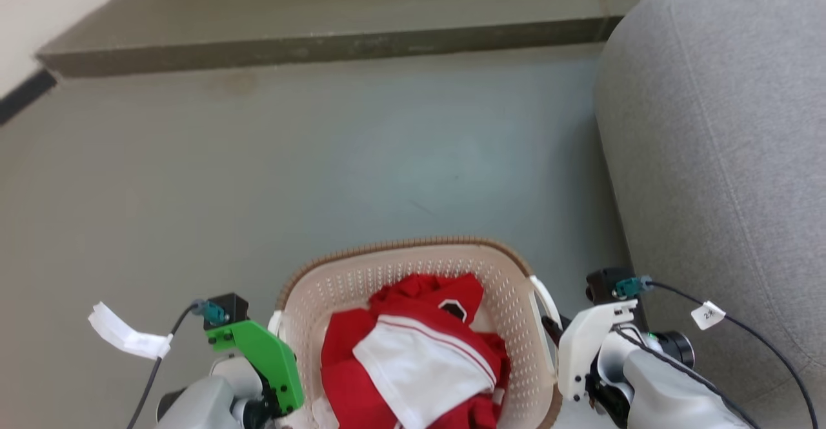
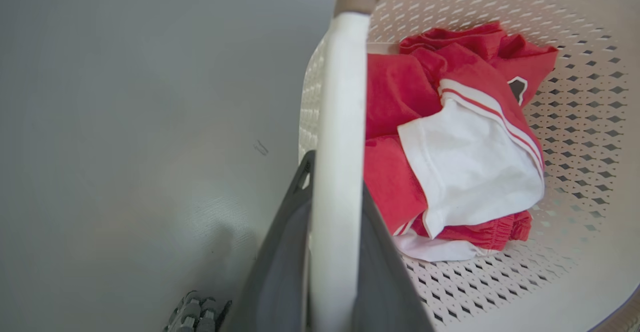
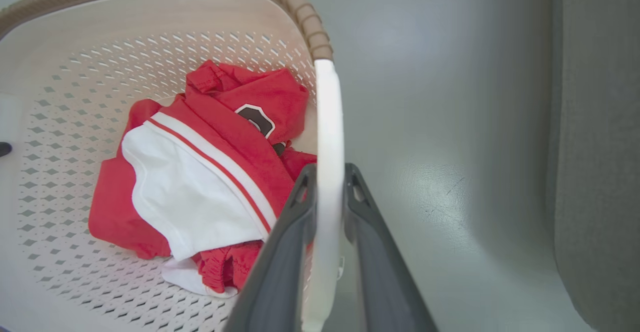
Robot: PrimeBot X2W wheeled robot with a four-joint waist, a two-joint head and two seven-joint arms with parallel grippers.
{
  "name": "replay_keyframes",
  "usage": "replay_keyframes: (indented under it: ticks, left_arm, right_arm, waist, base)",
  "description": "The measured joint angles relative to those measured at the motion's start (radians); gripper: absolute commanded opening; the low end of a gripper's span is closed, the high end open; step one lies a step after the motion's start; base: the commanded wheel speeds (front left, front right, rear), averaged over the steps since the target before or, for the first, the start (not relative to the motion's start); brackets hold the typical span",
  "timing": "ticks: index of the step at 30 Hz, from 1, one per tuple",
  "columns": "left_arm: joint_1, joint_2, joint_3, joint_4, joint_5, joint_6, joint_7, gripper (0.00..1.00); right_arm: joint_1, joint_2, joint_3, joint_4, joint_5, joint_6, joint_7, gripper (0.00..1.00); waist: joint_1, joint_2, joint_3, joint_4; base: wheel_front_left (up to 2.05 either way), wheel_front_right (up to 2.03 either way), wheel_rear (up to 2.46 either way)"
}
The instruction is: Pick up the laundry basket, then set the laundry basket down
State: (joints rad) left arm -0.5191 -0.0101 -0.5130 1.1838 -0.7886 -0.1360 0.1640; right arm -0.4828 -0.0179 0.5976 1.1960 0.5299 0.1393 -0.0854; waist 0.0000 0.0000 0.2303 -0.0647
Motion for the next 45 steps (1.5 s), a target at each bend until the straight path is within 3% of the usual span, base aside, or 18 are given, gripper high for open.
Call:
replay_keyframes:
  ticks: [22, 45]
  left_arm:
    - [0.120, 0.002, -0.029, 0.004, -0.068, 0.000, 0.079, 0.00]
    - [0.130, 0.006, -0.041, 0.001, -0.093, 0.004, 0.083, 0.00]
  right_arm:
    - [0.107, 0.003, 0.043, 0.011, 0.077, 0.000, 0.109, 0.00]
    - [0.107, 0.002, 0.065, 0.007, 0.105, 0.000, 0.144, 0.00]
  waist:
    - [0.0000, 0.0001, -0.199, -0.016]
    - [0.0000, 0.0000, -0.235, -0.022]
  base:
    - [0.00, 0.00, 0.00]
    - [0.00, 0.00, 0.00]
